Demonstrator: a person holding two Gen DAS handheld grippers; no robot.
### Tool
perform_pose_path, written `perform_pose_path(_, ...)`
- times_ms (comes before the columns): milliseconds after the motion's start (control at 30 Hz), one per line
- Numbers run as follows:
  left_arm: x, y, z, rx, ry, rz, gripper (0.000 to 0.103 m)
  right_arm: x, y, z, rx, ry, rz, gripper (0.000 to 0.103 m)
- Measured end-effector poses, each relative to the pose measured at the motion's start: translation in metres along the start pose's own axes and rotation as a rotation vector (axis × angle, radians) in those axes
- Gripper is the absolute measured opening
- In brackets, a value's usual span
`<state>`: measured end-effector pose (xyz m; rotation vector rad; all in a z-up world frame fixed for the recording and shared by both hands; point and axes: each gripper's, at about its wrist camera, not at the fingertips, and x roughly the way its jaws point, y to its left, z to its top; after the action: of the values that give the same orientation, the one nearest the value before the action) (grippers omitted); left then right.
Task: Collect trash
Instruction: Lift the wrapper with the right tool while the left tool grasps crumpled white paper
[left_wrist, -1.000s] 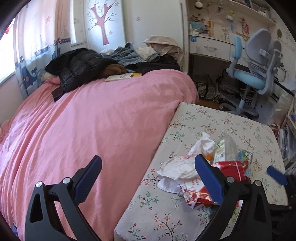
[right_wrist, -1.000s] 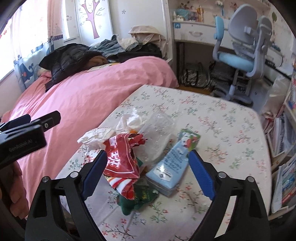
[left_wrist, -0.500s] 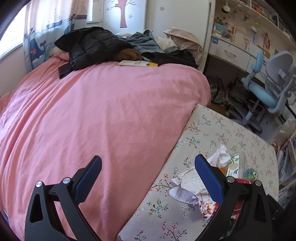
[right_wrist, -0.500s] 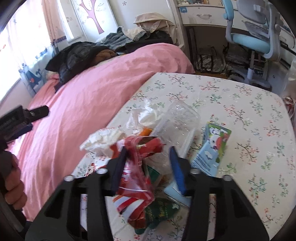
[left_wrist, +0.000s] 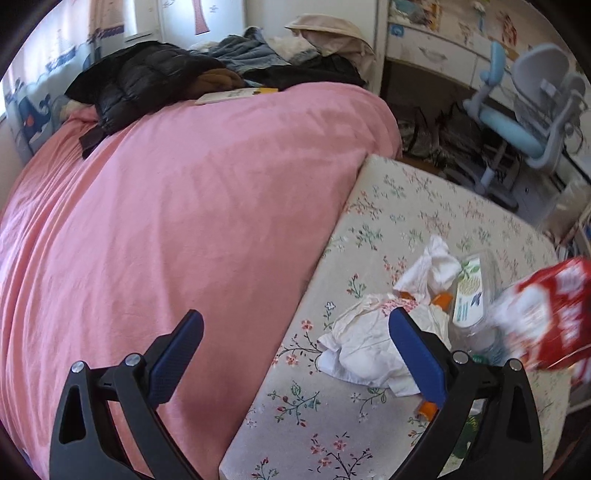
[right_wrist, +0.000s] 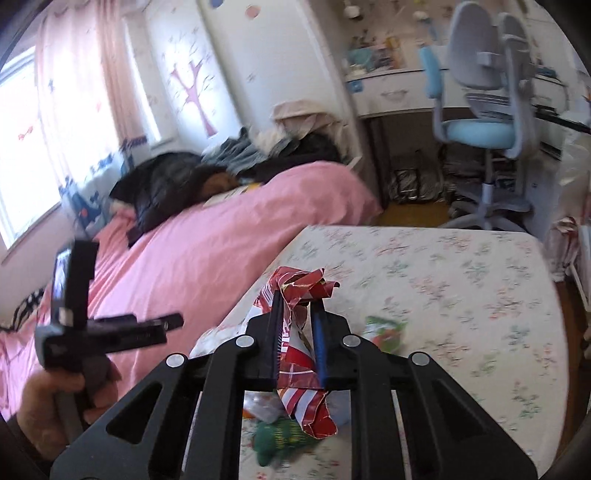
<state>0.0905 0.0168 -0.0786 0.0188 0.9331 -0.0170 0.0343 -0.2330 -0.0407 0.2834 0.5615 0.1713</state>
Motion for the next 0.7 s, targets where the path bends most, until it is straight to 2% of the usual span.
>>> perform_pose_path(133, 0.009, -0.012, -0.003, 0.04, 0.029, -0.031, 0.096, -0.018, -0.028, 0.004, 0.069, -0.016, 0.0, 0.014)
perform_pose_path(267, 0.014, -0.034, -0.009, 0.125, 0.03, -0.057, 0.096, -0.028, -0.045, 0.007, 0.103, -0.021, 0.004, 0.014)
perform_pose_path(367, 0.019, -0.056, -0.017, 0.239, 0.013, 0.006, 0.096, -0.032, -0.049, 0.009, 0.11, -0.029, 0.005, 0.014)
perform_pose_path(433, 0.021, -0.06, -0.018, 0.268, -0.006, 0.039, 0.094, -0.033, -0.048, 0.009, 0.109, -0.029, 0.008, 0.014)
perform_pose_path(467, 0.021, -0.059, -0.017, 0.259, -0.001, 0.025, 0.078, -0.034, -0.048, 0.009, 0.107, -0.029, 0.01, 0.014)
perform_pose_path(500, 0.024, -0.054, -0.016, 0.232, 0.03, -0.014, 0.057, -0.034, -0.046, 0.009, 0.103, -0.028, 0.012, 0.014)
perform_pose_path(533, 0.027, -0.05, -0.014, 0.207, 0.061, -0.049, 0.048, -0.034, -0.045, 0.009, 0.102, -0.028, 0.013, 0.014)
perform_pose_path(567, 0.029, -0.044, -0.013, 0.179, 0.091, -0.078, 0.03, -0.034, -0.044, 0.009, 0.098, -0.028, 0.015, 0.014)
perform_pose_path(600, 0.03, -0.041, -0.013, 0.166, 0.103, -0.089, 0.016, -0.035, -0.042, 0.008, 0.096, -0.027, 0.015, 0.014)
perform_pose_path(667, 0.028, -0.034, -0.012, 0.13, 0.112, -0.123, 0.008, -0.035, -0.04, 0.007, 0.091, -0.027, 0.017, 0.014)
perform_pose_path(700, 0.025, -0.032, -0.011, 0.113, 0.106, -0.139, 0.008, -0.035, -0.039, 0.007, 0.09, -0.027, 0.018, 0.014)
